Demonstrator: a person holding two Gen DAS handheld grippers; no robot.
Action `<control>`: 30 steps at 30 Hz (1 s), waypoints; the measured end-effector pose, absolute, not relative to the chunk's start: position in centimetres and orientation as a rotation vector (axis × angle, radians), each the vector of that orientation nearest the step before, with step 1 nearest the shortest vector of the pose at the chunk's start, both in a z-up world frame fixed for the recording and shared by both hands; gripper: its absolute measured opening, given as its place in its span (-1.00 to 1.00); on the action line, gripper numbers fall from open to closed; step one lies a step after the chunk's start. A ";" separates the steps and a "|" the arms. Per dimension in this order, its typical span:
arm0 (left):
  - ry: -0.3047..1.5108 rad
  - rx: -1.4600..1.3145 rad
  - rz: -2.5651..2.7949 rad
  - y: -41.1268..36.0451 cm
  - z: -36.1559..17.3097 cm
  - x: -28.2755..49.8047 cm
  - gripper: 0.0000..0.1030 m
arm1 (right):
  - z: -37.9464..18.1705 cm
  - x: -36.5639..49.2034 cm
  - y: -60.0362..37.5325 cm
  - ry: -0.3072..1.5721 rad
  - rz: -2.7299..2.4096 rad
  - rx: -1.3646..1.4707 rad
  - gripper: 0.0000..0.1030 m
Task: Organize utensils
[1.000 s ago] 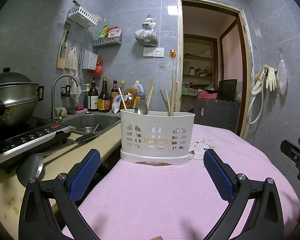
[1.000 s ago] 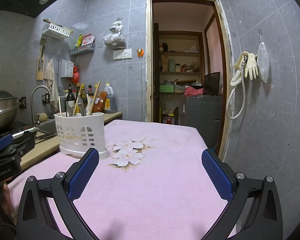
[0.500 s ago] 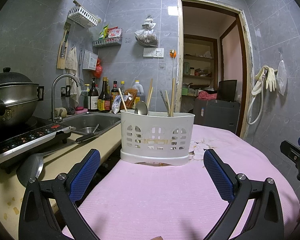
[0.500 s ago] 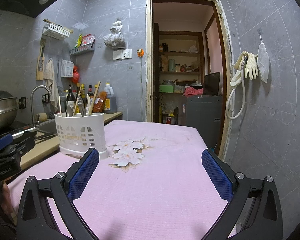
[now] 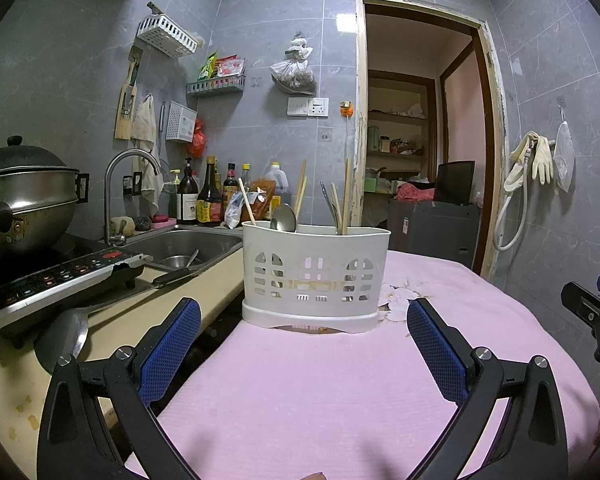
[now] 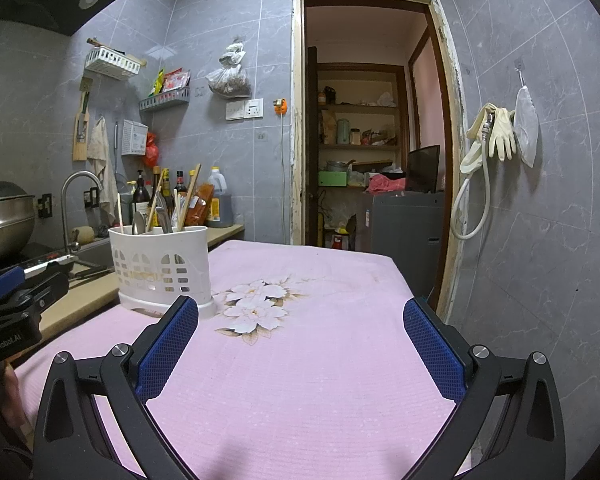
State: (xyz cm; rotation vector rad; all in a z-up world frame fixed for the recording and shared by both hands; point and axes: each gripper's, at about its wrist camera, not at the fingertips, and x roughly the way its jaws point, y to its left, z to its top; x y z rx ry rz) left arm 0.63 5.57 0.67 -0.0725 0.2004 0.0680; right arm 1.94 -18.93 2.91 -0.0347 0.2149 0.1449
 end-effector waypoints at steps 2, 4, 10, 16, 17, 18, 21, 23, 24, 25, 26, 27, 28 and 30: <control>0.201 -0.072 0.069 5.6 0.7 0.6 0.97 | 2.9 1.9 -18.9 0.215 0.145 -0.035 1.00; 0.200 -0.072 0.068 5.6 0.6 0.6 0.97 | 2.9 1.9 -18.9 0.215 0.145 -0.035 1.00; 0.199 -0.074 0.066 5.6 0.6 0.6 0.97 | 2.9 1.9 -18.9 0.214 0.145 -0.036 1.00; 0.199 -0.074 0.067 5.4 0.8 0.6 0.97 | 2.9 1.9 -18.9 0.215 0.145 -0.035 1.00; 0.200 -0.074 0.067 5.4 0.8 0.6 0.97 | 2.9 1.9 -18.9 0.214 0.144 -0.036 1.00; 0.200 -0.074 0.067 5.4 0.8 0.6 0.97 | 2.9 1.9 -18.9 0.214 0.144 -0.036 1.00; 0.198 -0.072 0.067 5.4 0.8 0.6 0.97 | 2.9 1.9 -18.9 0.213 0.145 -0.035 1.00; 0.199 -0.072 0.067 5.4 0.8 0.6 0.97 | 2.9 1.9 -18.9 0.215 0.144 -0.036 1.00; 0.199 -0.071 0.068 5.2 0.8 0.5 0.97 | 2.9 1.9 -18.9 0.215 0.145 -0.035 1.00; 0.198 -0.071 0.067 5.2 0.9 0.6 0.97 | 2.9 1.9 -18.9 0.215 0.144 -0.035 1.00; 0.199 -0.071 0.067 5.2 0.9 0.6 0.97 | 2.9 1.9 -18.8 0.214 0.144 -0.035 1.00; 0.199 -0.071 0.068 5.2 0.9 0.6 0.97 | 2.9 1.9 -18.9 0.215 0.144 -0.035 1.00; 0.199 -0.071 0.068 5.2 0.9 0.6 0.97 | 2.9 1.9 -18.9 0.215 0.144 -0.035 1.00; 0.199 -0.073 0.067 5.2 0.9 0.6 0.97 | 2.9 1.9 -18.8 0.215 0.145 -0.035 1.00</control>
